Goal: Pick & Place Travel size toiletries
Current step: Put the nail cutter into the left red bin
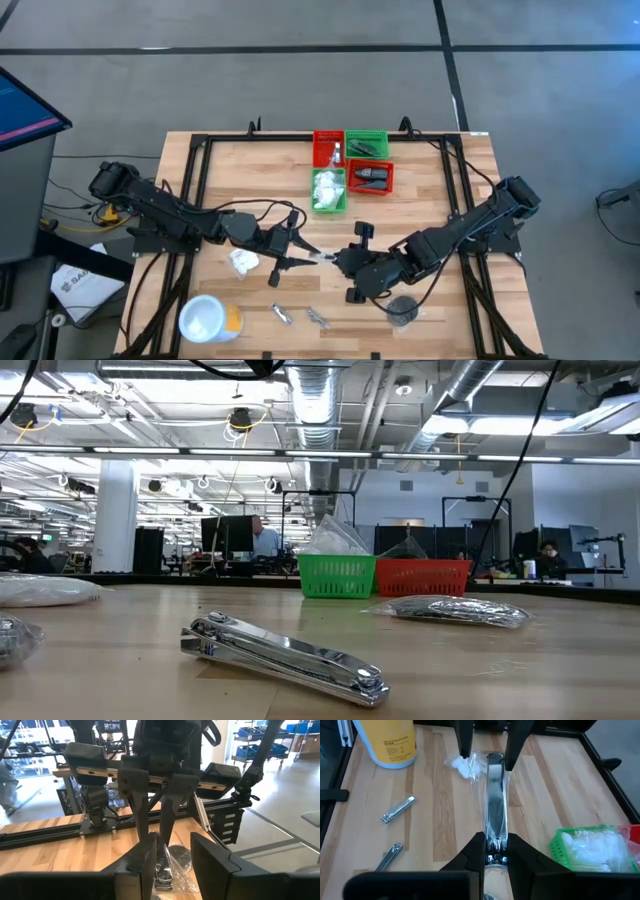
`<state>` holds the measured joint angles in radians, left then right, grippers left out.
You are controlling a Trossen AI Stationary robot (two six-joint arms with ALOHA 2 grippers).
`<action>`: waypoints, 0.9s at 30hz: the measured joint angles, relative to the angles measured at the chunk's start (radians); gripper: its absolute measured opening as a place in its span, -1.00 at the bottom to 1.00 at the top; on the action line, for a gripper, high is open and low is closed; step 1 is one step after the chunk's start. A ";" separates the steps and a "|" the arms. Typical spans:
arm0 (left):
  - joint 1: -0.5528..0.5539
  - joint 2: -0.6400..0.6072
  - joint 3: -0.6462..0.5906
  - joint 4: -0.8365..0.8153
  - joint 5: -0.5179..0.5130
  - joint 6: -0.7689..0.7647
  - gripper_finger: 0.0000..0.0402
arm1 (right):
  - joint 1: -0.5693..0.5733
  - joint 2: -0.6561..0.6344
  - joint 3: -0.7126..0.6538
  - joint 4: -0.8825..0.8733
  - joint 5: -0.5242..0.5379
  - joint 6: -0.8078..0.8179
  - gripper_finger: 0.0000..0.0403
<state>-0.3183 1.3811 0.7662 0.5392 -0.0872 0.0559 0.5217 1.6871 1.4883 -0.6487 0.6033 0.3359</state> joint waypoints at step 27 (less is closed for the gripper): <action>0.000 0.002 -0.014 -0.002 -0.045 -0.001 -0.43 | -0.027 0.002 0.034 0.055 -0.004 -0.077 -0.79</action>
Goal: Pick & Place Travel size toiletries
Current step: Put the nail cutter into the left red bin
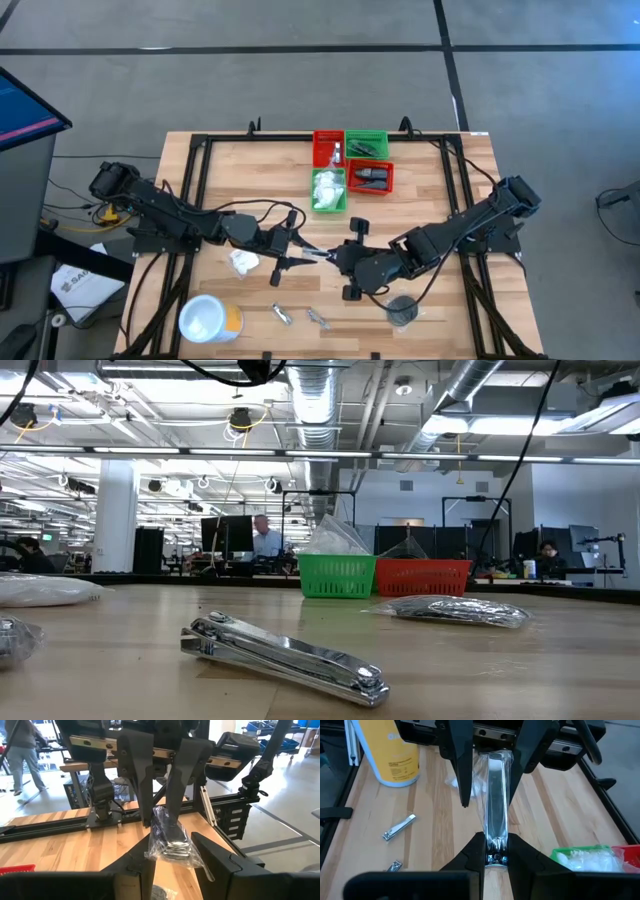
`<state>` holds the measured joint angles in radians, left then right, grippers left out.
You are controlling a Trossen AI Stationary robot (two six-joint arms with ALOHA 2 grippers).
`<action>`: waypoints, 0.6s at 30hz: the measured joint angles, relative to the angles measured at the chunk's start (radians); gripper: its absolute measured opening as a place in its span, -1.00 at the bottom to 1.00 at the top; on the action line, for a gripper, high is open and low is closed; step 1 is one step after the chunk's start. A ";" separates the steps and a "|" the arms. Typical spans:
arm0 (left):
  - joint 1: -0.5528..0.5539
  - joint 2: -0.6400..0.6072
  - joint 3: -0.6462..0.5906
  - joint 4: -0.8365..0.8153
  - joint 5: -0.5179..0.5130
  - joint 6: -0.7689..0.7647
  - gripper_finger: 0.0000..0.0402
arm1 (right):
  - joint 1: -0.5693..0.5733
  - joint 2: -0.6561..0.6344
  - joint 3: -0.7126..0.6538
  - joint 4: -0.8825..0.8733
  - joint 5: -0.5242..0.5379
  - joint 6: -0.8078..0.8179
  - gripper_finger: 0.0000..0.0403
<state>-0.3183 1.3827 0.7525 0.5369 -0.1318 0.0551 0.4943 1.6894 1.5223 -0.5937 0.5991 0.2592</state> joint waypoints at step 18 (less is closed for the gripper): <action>0.002 0.000 -0.003 0.005 0.001 0.000 -0.43 | -0.013 0.019 -0.003 0.017 -0.025 0.003 -0.79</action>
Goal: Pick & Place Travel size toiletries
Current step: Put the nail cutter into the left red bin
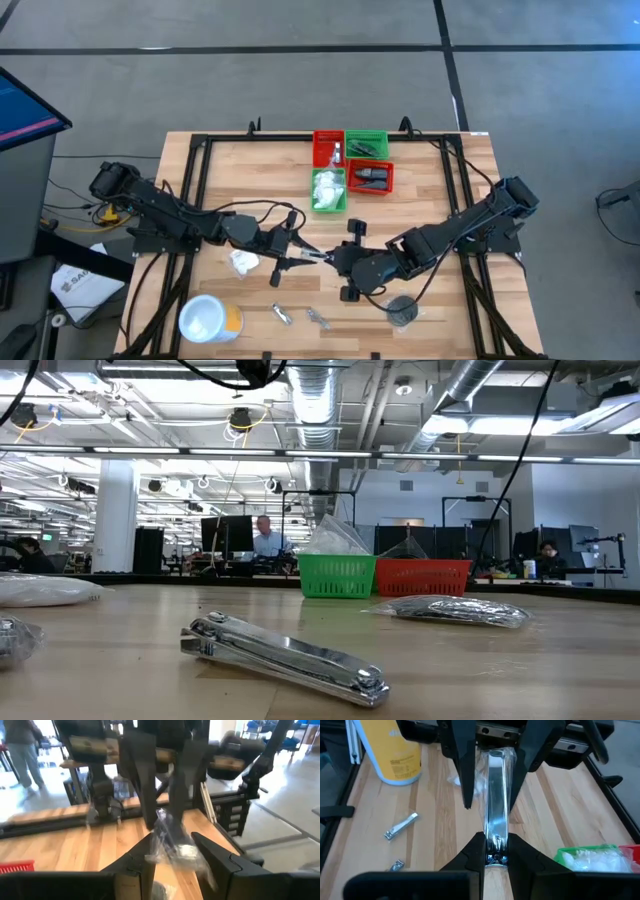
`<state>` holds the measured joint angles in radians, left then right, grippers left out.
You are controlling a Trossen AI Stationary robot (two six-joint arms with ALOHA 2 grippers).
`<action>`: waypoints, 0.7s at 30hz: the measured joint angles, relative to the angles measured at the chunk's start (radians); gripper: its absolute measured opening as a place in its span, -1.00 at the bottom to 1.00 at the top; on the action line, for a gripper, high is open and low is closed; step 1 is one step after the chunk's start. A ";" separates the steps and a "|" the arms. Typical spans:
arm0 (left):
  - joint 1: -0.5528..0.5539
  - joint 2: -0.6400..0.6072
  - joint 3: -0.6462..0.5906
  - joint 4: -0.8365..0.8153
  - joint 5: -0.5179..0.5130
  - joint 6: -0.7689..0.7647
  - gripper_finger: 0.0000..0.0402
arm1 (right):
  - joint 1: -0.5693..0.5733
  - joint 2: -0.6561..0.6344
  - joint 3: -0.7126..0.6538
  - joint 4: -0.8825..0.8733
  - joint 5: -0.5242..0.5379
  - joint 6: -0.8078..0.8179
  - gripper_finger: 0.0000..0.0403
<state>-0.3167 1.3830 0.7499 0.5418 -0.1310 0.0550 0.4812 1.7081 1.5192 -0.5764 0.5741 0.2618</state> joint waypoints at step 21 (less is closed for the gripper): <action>0.015 0.014 0.005 -0.002 0.006 -0.006 -0.43 | -0.009 0.005 -0.004 0.003 -0.004 -0.024 -0.79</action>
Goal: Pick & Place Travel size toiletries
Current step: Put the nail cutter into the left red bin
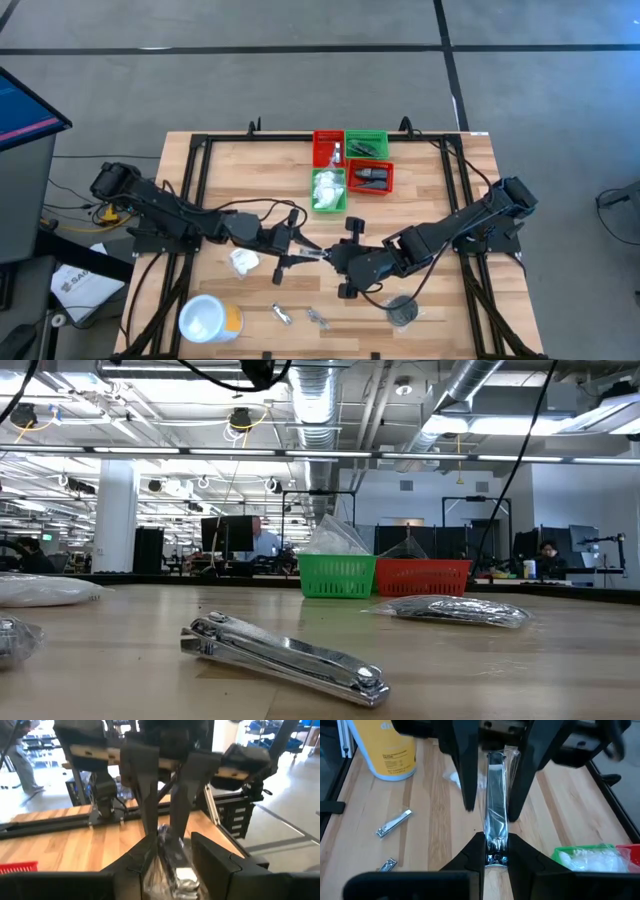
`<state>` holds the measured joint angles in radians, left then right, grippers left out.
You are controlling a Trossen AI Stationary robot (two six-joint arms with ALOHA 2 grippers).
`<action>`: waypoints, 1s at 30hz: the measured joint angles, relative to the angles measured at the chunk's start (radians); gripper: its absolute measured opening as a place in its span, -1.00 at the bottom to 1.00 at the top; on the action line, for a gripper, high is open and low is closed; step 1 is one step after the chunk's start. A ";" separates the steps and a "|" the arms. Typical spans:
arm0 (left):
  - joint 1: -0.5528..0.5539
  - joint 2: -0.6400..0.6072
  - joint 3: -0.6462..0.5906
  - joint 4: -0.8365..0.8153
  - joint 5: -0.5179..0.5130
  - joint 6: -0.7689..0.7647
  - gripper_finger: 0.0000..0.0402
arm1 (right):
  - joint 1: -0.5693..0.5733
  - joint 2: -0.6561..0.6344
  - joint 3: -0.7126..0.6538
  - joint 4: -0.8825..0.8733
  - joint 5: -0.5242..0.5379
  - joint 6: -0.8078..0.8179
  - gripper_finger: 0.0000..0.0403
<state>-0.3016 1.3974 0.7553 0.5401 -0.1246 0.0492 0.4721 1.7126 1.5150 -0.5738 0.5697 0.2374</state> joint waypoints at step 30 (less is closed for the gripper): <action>0.010 0.013 -0.001 0.009 -0.008 0.005 -0.79 | -0.003 -0.003 0.002 -0.028 0.004 -0.005 -0.51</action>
<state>-0.2920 1.4101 0.7544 0.5489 -0.1330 0.0540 0.4690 1.7100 1.5169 -0.6013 0.5742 0.2325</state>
